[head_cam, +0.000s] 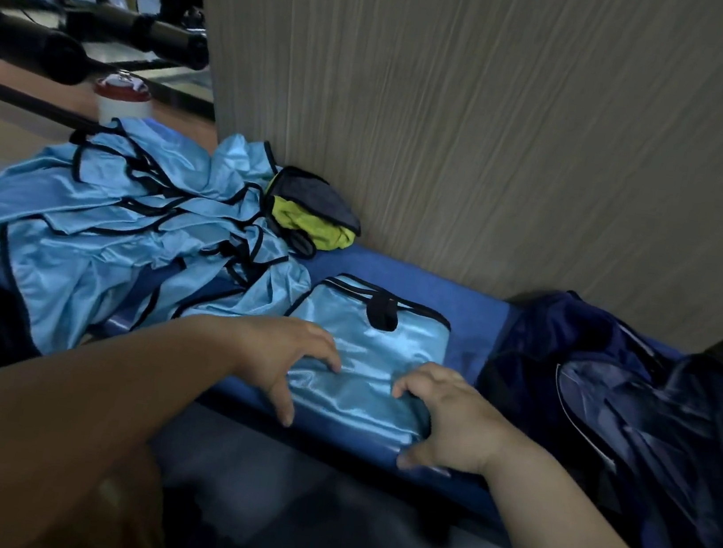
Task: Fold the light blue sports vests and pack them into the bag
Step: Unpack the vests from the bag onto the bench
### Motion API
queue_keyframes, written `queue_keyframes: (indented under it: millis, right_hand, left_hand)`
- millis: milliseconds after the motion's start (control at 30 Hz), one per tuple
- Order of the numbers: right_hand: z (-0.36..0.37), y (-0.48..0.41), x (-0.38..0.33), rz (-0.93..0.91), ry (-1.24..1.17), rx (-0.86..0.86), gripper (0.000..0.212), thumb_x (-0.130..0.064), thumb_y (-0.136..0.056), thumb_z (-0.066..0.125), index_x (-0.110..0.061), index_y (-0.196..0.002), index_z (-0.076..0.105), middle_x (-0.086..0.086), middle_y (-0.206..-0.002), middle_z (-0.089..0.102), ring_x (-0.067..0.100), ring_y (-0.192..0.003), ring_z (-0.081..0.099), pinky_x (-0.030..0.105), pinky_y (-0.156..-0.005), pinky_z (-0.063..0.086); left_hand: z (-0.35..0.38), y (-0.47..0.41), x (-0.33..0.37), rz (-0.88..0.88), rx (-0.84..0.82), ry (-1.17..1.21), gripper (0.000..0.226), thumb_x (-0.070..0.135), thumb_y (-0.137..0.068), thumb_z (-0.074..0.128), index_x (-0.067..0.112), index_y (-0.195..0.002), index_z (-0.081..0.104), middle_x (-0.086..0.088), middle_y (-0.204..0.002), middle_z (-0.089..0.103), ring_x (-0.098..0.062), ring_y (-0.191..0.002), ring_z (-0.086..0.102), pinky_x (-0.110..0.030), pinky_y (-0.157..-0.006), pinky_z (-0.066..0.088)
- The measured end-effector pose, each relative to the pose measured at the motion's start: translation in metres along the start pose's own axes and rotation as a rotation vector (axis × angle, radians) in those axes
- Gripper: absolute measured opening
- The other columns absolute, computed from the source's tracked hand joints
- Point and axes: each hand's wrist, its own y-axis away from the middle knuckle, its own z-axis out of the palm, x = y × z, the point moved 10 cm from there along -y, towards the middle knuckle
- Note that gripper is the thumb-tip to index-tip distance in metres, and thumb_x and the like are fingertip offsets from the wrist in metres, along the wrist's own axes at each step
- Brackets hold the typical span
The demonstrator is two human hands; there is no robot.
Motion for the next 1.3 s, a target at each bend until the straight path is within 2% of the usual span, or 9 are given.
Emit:
queue_keyframes:
  millis: [133,267,433,567,800,933,1033,1133,1300]
  right_hand:
    - [-0.014,-0.001,0.008,-0.008,-0.081,0.170,0.027,-0.013,-0.086,0.070,-0.024,-0.110,0.068,-0.013,-0.108,0.053,0.007,-0.107,0.049,0.019,-0.100,0.037]
    - [-0.023,0.003,0.014,0.046,-0.226,0.241,0.010,-0.020,-0.093,0.064,-0.029,-0.094,0.062,-0.008,-0.094,0.061,0.012,-0.089,0.059,0.019,-0.080,0.044]
    - [-0.040,0.008,0.024,0.113,-0.445,0.318,0.008,-0.030,-0.099,0.055,-0.034,-0.093,0.057,-0.007,-0.089,0.068,0.009,-0.086,0.063,0.027,-0.080,0.047]
    - [-0.043,0.010,0.031,0.210,-0.502,0.331,0.018,-0.031,-0.101,0.051,-0.018,-0.108,0.062,0.002,-0.100,0.069,0.018,-0.096,0.064,0.033,-0.090,0.048]
    - [-0.047,0.008,0.043,0.427,-0.322,0.381,0.021,-0.030,-0.100,0.046,-0.011,-0.102,0.052,0.006,-0.085,0.060,0.026,-0.082,0.059,0.035,-0.070,0.047]
    - [-0.049,0.005,0.041,0.490,-0.193,0.409,0.014,-0.017,-0.098,0.045,-0.012,-0.110,0.041,0.006,-0.083,0.058,0.019,-0.067,0.051,0.033,-0.051,0.033]
    - [-0.056,0.003,0.036,0.497,-0.047,0.429,0.041,-0.013,-0.094,0.046,-0.016,-0.133,0.033,0.013,-0.117,0.054,0.030,-0.094,0.056,0.033,-0.066,0.038]
    - [-0.065,-0.005,0.014,0.291,0.122,0.474,0.066,-0.010,-0.087,0.050,-0.023,-0.148,0.029,0.008,-0.136,0.040,0.029,-0.124,0.040,0.036,-0.097,0.037]
    - [-0.035,-0.023,-0.010,0.051,-0.078,0.243,0.062,-0.021,-0.096,0.047,-0.020,-0.154,0.025,0.004,-0.157,0.031,0.023,-0.142,0.032,0.037,-0.117,0.024]
  left_hand:
    - [-0.008,0.004,-0.005,-0.061,0.106,0.039,0.055,0.028,-0.080,0.077,0.034,-0.131,0.057,0.013,-0.140,0.049,-0.007,-0.129,0.043,-0.025,-0.109,0.033]
    - [-0.024,0.007,-0.018,-0.175,0.242,0.134,0.020,0.028,-0.090,0.064,0.028,-0.110,0.067,0.005,-0.107,0.067,-0.014,-0.104,0.060,-0.031,-0.091,0.047]
    - [-0.046,0.014,-0.025,-0.192,0.310,0.386,0.006,0.031,-0.091,0.065,0.034,-0.095,0.063,0.014,-0.099,0.063,-0.003,-0.093,0.058,-0.015,-0.074,0.039]
    - [-0.055,0.010,-0.024,-0.206,0.322,0.514,0.009,0.029,-0.089,0.066,0.036,-0.093,0.064,0.016,-0.097,0.064,0.000,-0.089,0.059,-0.015,-0.073,0.041]
    - [-0.073,-0.010,-0.022,-0.362,0.502,0.040,0.013,0.032,-0.090,0.062,0.030,-0.103,0.061,0.008,-0.108,0.059,-0.017,-0.103,0.056,-0.032,-0.083,0.044]
    - [-0.076,-0.015,0.020,-0.223,0.726,-0.169,0.025,0.030,-0.095,0.047,0.028,-0.116,0.060,0.006,-0.114,0.058,-0.023,-0.111,0.051,-0.038,-0.090,0.036]
    - [-0.047,-0.024,0.047,-0.061,0.646,-0.149,0.046,0.048,-0.089,0.024,0.026,-0.110,0.059,0.005,-0.103,0.063,-0.022,-0.099,0.058,-0.037,-0.082,0.044]
    - [-0.016,-0.031,0.036,-0.093,0.508,-0.087,0.080,0.070,-0.082,0.003,0.028,-0.135,0.046,0.007,-0.128,0.060,-0.018,-0.115,0.055,-0.036,-0.094,0.041]
    - [0.000,-0.043,0.015,-0.122,0.364,-0.137,0.091,0.070,-0.076,-0.010,0.032,-0.150,0.026,0.009,-0.145,0.044,-0.014,-0.131,0.039,-0.034,-0.107,0.028]
